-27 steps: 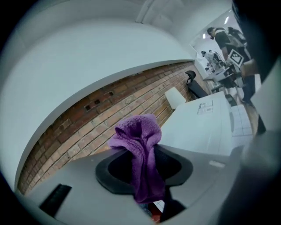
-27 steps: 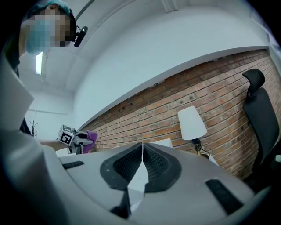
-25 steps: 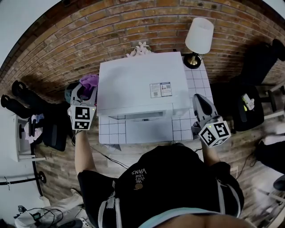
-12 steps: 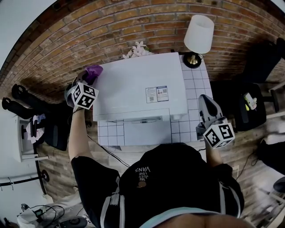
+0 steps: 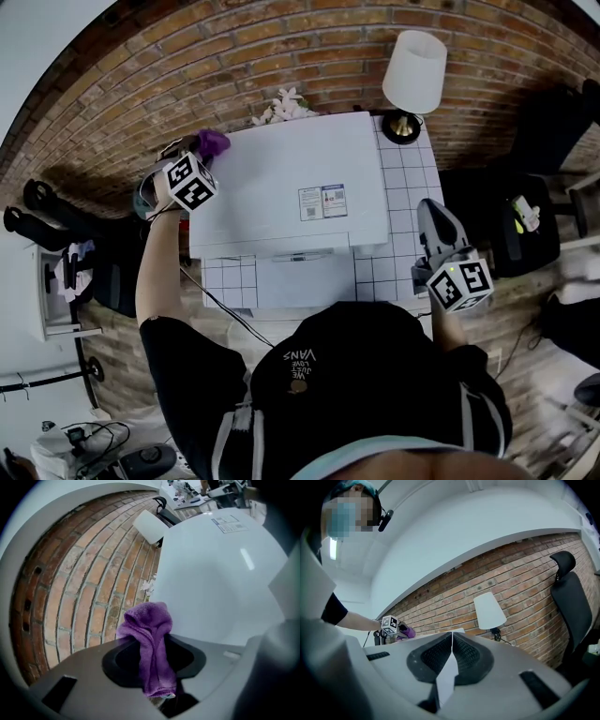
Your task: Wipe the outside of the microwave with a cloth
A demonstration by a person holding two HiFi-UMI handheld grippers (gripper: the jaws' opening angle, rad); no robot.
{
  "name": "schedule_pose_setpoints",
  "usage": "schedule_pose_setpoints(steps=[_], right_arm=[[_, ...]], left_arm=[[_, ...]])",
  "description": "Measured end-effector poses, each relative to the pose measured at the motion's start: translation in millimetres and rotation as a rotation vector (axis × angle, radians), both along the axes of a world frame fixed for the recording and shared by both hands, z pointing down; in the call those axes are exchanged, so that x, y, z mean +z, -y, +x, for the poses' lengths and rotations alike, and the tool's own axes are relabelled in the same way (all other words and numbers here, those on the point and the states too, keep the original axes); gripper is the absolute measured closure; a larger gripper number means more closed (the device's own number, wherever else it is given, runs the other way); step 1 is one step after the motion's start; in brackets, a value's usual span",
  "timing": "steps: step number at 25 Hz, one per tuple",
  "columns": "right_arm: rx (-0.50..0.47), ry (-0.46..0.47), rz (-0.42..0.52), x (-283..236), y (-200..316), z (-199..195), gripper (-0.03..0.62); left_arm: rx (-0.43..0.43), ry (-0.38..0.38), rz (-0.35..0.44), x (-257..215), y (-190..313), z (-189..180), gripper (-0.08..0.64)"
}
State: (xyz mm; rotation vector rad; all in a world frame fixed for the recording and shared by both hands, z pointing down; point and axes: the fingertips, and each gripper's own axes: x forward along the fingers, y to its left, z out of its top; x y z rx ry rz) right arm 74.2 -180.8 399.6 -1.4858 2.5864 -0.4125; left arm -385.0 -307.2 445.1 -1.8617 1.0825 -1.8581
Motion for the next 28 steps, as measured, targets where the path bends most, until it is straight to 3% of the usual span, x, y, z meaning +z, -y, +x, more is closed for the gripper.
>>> schedule_pose_setpoints(steps=[8,20,24,28], right_arm=[[0.006,0.027,0.004,4,-2,8,0.588],[0.084,0.042,0.007,7,-9,49,0.588],[0.115,0.043,0.000,4,-13,60,0.588],[0.122,0.038,0.004,4,-17,63,0.588]], left_arm=[[0.207,0.094,-0.068,0,23,102,0.419],[0.523,0.074,-0.064,-6,42,296,0.419],[0.575,0.077,-0.063,-4,43,329,0.419],[0.569,0.077,-0.064,-4,43,328,0.419]])
